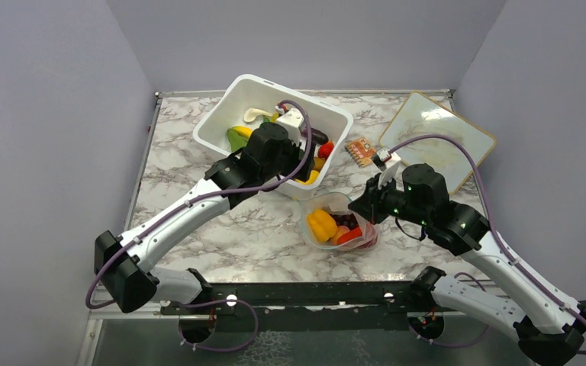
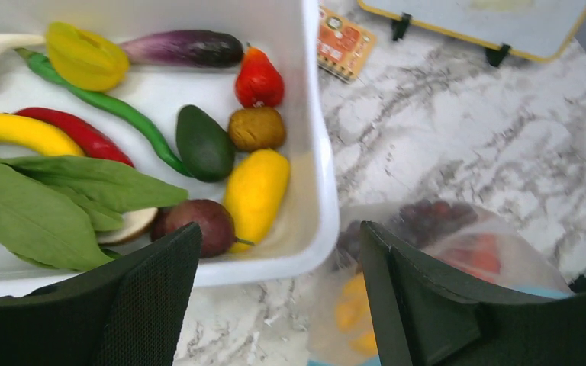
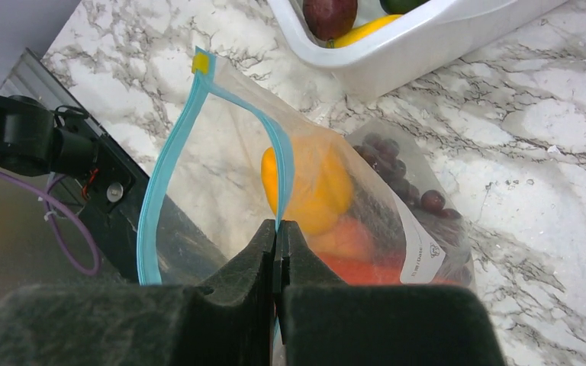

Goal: Place the food in the zip-top bag and seal the zipper
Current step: Pick up the fake fruit from the bin.

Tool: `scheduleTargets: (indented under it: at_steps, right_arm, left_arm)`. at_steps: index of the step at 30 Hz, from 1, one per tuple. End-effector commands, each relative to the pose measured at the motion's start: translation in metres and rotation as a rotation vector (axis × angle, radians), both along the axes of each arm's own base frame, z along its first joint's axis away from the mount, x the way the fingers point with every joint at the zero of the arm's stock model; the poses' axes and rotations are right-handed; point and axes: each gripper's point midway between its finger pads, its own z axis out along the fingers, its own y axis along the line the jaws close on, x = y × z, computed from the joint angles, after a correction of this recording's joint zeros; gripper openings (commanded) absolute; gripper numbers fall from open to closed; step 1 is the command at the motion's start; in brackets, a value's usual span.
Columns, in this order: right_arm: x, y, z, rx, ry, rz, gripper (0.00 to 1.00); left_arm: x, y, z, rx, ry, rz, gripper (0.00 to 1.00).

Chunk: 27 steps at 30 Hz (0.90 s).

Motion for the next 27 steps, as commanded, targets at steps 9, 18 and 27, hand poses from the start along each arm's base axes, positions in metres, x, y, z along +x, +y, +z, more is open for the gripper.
scheduleTargets:
  at_steps: [9, 18, 27]
  right_arm:
    - [-0.003, 0.008, 0.016, 0.069, -0.055, 0.049, 0.01]
    - [-0.007, 0.006, 0.021, 0.071, -0.056, 0.053, 0.01]
    - [-0.011, 0.004, 0.027, 0.085, -0.057, 0.054, 0.01]
  left_arm:
    - [0.102, 0.03, -0.031, 0.076, 0.082, 0.304, 0.67]
    - [0.177, 0.047, -0.09, 0.127, 0.148, 0.447, 0.62]
    - [0.235, 0.046, -0.13, 0.099, 0.173, 0.464, 0.8]
